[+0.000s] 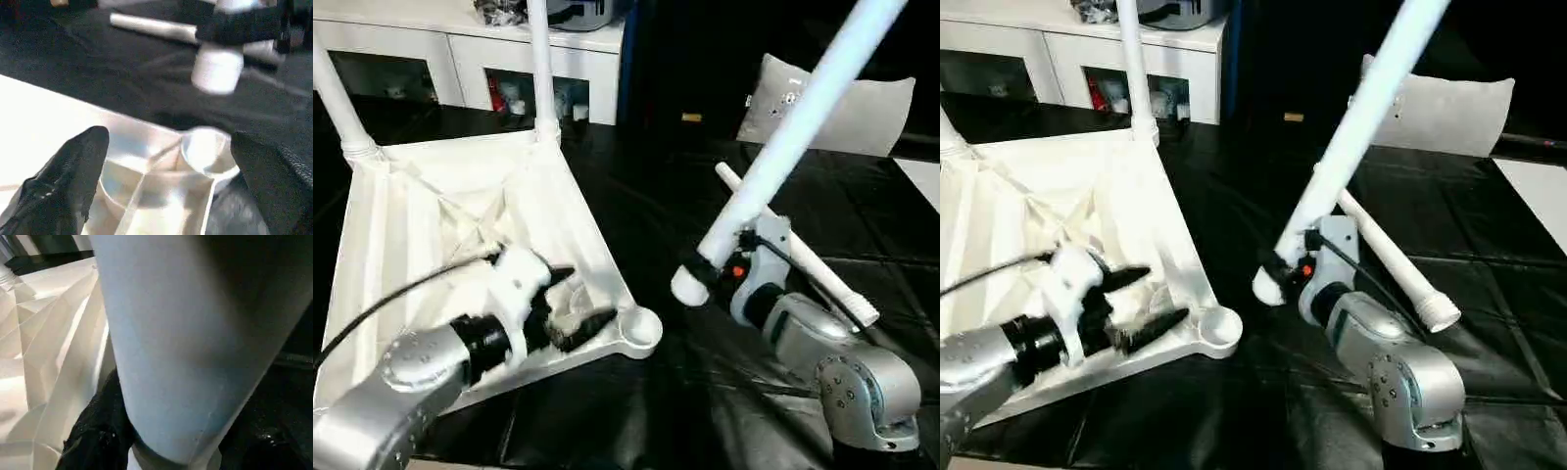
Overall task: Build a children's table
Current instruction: Insert table leg to table base
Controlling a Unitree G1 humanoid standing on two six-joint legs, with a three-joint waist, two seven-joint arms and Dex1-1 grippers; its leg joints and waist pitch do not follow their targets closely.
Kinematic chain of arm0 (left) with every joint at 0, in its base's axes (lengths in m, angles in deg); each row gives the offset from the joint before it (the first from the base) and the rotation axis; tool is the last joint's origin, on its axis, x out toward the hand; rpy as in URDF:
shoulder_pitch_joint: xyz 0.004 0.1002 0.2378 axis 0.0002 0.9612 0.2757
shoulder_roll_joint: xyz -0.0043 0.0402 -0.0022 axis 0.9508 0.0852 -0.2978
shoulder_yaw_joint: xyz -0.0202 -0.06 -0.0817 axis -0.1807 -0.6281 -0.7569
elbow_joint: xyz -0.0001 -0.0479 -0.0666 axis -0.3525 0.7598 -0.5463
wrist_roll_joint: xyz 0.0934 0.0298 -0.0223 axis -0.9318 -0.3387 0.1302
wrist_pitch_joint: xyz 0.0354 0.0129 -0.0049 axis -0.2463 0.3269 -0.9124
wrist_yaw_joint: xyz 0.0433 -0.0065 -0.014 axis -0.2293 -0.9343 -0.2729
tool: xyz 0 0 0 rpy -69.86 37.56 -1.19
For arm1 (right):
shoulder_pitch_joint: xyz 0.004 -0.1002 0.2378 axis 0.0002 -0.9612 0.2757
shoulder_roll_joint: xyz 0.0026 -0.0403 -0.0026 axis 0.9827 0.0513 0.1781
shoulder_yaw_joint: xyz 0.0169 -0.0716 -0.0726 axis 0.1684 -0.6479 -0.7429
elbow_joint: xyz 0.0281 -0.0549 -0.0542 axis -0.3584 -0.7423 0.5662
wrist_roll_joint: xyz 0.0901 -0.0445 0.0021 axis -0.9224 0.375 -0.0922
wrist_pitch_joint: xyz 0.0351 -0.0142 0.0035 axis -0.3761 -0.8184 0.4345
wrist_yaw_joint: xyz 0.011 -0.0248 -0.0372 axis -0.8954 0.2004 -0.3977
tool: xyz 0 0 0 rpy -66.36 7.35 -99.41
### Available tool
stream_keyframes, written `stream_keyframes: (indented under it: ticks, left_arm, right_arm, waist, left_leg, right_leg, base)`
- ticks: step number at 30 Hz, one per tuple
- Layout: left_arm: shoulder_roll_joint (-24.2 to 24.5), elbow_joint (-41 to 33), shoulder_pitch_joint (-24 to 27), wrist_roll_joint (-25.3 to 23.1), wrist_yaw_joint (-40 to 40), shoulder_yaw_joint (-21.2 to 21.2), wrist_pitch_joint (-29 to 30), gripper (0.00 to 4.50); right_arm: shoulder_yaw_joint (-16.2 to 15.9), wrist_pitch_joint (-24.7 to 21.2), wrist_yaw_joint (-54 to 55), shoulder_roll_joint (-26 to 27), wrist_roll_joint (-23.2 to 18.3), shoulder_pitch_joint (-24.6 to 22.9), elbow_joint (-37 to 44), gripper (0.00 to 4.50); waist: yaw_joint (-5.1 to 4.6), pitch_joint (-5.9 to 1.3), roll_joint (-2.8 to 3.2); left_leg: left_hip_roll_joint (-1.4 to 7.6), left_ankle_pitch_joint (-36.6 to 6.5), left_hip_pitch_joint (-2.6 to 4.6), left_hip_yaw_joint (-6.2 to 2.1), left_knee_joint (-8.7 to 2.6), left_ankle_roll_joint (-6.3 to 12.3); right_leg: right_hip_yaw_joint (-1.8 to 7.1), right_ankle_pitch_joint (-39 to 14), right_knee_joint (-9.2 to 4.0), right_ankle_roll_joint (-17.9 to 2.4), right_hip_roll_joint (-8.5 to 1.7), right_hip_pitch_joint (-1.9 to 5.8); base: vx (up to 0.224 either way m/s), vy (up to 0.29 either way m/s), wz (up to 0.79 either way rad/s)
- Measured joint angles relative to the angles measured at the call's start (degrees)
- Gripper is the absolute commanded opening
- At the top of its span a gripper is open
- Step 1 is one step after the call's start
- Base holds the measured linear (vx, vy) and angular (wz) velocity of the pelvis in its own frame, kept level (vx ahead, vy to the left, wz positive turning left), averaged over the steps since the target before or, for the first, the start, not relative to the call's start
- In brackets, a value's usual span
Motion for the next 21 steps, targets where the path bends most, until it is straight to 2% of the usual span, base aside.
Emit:
stream_keyframes:
  ticks: [5, 9, 12, 19, 20, 21]
  left_arm:
    - [3.07, 0.80, 2.23, -3.80, 0.81, 1.45, -2.94, 4.50]
    - [3.58, 0.73, 3.06, -4.05, 1.49, 2.03, -2.96, 4.50]
    - [4.18, 0.65, 4.12, -4.24, 1.95, 2.16, -3.00, 4.50]
    - [6.60, 0.24, 5.52, -5.15, 3.91, 4.33, -2.60, 4.50]
    - [6.57, 0.24, 5.51, -4.87, 4.00, 4.32, -1.92, 4.22]
    - [6.57, 0.24, 5.49, -4.65, 4.19, 4.36, -1.61, 4.15]
  right_arm:
    - [-1.47, 1.07, -0.80, -1.05, 0.66, -1.45, 0.01, 1.91]
    - [-2.25, 1.66, -1.47, -1.27, 1.20, -2.03, 0.08, 1.91]
    - [-2.06, 6.34, -2.28, 0.21, 1.47, -3.54, 0.33, 1.91]
    - [-2.45, 6.78, -4.44, -1.64, 1.58, -4.88, 1.14, 1.91]
    - [-3.60, 7.67, -5.86, -2.93, 1.76, -5.31, 1.13, 1.91]
    - [-4.34, 8.22, -6.64, -3.56, 2.01, -5.46, 1.13, 1.91]
  waist:
    - [-0.04, 0.01, 0.02]
    - [0.02, 0.03, 0.07]
    - [-0.02, 0.03, 0.11]
    - [0.04, 0.00, 0.08]
    - [0.03, 0.00, 0.08]
    - [0.00, -0.02, 0.05]
  left_leg:
    - [0.00, 0.01, 0.04, 0.00, -0.06, -0.01]
    - [0.00, 0.01, 0.05, 0.00, -0.05, -0.01]
    - [0.00, 0.00, 0.07, 0.00, -0.08, 0.00]
    - [-0.01, 0.00, 0.09, 0.01, -0.08, 0.00]
    - [-0.01, 0.00, 0.09, 0.01, -0.08, 0.00]
    - [-0.01, 0.00, 0.09, 0.01, -0.07, 0.00]
  right_leg:
    - [0.01, 0.00, 0.00, -0.01, 0.01, 0.00]
    - [0.01, 0.02, 0.01, -0.03, 0.01, 0.00]
    - [0.01, 0.02, 0.01, -0.03, 0.01, -0.01]
    - [0.02, 0.02, 0.02, -0.03, 0.01, 0.01]
    - [0.03, 0.02, 0.01, -0.03, 0.00, 0.02]
    - [0.03, 0.03, 0.01, -0.04, 0.00, 0.02]
  base:
    - [0.000, 0.000, 0.00]
    - [0.000, 0.000, 0.00]
    - [0.000, 0.000, 0.00]
    - [0.000, 0.000, 0.00]
    - [0.000, 0.000, 0.00]
    - [0.000, 0.000, 0.00]
